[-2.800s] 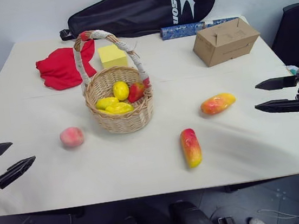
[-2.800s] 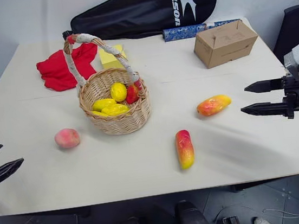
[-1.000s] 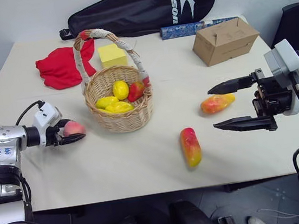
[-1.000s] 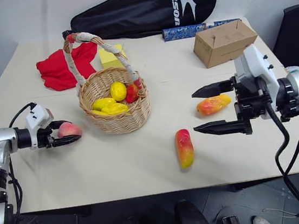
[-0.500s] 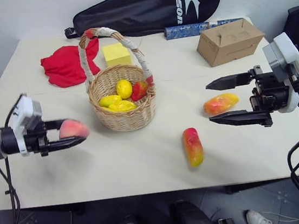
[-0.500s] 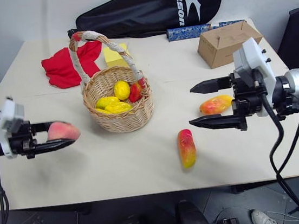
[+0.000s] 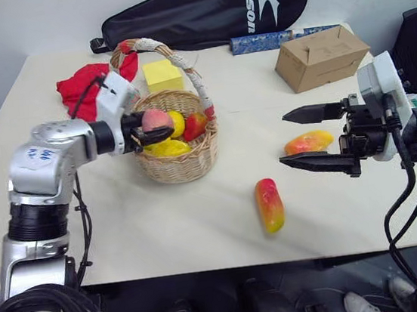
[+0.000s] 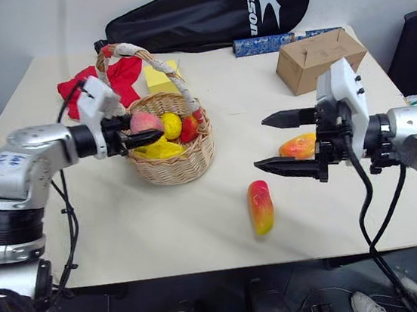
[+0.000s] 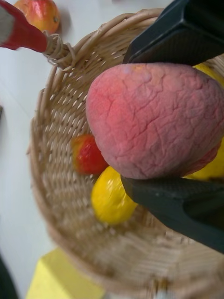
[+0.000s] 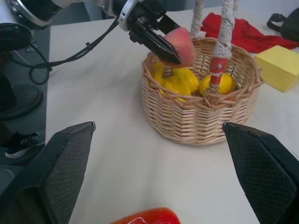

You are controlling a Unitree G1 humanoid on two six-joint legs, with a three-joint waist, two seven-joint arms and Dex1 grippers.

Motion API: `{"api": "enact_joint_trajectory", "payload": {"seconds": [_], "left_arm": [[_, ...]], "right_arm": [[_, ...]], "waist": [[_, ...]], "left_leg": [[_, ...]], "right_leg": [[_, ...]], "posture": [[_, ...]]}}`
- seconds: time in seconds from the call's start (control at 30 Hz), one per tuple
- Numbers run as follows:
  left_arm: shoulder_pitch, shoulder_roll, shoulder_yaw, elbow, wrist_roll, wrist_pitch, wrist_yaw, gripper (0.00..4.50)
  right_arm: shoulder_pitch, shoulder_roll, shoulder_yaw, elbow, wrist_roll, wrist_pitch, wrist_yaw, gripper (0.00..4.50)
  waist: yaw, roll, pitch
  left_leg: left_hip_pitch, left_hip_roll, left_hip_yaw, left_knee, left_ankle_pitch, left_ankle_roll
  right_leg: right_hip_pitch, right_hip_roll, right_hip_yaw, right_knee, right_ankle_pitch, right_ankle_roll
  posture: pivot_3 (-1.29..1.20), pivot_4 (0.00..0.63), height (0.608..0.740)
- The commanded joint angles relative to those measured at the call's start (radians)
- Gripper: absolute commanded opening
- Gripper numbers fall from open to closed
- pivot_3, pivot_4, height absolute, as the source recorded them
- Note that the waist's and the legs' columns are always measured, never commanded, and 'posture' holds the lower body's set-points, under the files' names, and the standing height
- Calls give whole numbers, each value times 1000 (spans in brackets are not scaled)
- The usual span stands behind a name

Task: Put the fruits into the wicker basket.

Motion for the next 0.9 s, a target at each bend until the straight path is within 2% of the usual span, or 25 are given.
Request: {"api": "enact_joint_trajectory", "payload": {"seconds": [0.03,0.07,0.13,0.27,0.37,0.47,0.57,0.67,0.9], "left_arm": [[-18,41,54,-36,-20,-21,-42,4173],[-7,49,64,-47,-27,-17,-48,4485],[22,70,85,-78,-39,-22,-63,4485],[99,123,220,-192,-170,20,-137,4485],[200,227,355,-300,-323,23,-324,4485],[290,314,401,-356,-401,0,-475,4485],[308,348,380,-368,-424,-25,-529,4485],[283,340,333,-369,-428,-52,-547,4485],[222,304,227,-334,-379,-129,-543,4485]], "right_arm": [[29,5,-13,-27,-28,-7,-44,4500],[41,5,-19,-35,-28,-3,-51,4500],[66,5,-37,-50,-13,17,-71,4500],[171,-6,-110,-124,42,87,-137,4500],[250,29,-153,-171,70,187,-293,4500],[308,85,-172,-208,111,270,-440,4500],[347,133,-122,-246,56,299,-562,4500],[360,209,-75,-249,40,328,-662,4500],[406,347,1,-234,62,383,-737,4500]], "waist": [[0,0,0],[0,0,0],[0,0,0],[3,0,0],[-2,-1,0],[-2,-1,0],[2,0,0],[3,-1,0],[0,-2,0]], "left_leg": [[0,0,0,0,0,0],[0,0,0,0,0,0],[0,0,0,0,0,0],[0,0,-1,0,0,0],[0,0,-1,0,0,0],[0,1,-1,0,0,-1],[3,0,-1,0,0,-1],[3,-1,-1,0,0,0],[2,-1,-1,-4,0,0]], "right_leg": [[0,0,0,0,0,0],[0,0,0,0,0,0],[0,0,0,0,0,0],[0,-1,0,0,0,0],[0,-1,0,0,0,0],[1,-1,-1,0,0,0],[3,-1,-1,0,0,-1],[4,-1,-1,-1,0,0],[3,0,0,-5,0,0]], "posture": [[0,150,740],[0,150,740],[0,150,740],[0,150,740],[0,150,740],[0,150,740],[0,150,740],[0,150,740],[0,150,740]]}}
